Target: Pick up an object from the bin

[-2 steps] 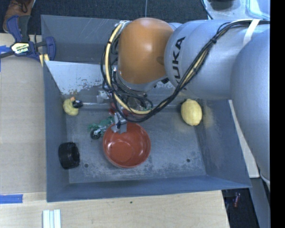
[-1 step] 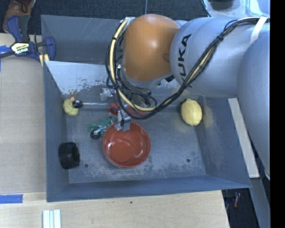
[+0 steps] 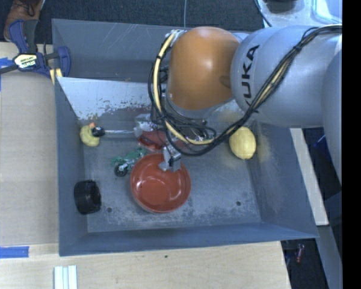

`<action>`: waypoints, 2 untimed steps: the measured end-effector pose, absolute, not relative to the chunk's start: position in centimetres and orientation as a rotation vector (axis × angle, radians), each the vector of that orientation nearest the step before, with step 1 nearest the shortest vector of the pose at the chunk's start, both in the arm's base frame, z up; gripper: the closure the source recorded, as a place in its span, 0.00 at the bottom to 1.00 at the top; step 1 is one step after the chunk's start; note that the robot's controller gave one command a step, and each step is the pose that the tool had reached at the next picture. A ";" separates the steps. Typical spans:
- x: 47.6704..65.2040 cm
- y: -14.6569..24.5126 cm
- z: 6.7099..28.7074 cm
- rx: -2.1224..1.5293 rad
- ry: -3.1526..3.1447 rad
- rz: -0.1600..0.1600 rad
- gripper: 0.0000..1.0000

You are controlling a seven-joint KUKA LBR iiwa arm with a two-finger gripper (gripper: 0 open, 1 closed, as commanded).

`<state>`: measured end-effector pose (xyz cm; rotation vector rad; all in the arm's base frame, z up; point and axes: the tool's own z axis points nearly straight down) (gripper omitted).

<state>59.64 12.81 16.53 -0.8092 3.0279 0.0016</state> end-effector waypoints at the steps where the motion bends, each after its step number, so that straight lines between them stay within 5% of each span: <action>1: 58.1 10.9 16.0 -0.717 3.049 0.002 0.00; 2: 57.9 10.3 17.5 -0.898 3.012 0.003 0.00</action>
Offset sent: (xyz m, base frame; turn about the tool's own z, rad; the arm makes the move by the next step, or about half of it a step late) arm -0.0088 -0.0385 0.1074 0.0756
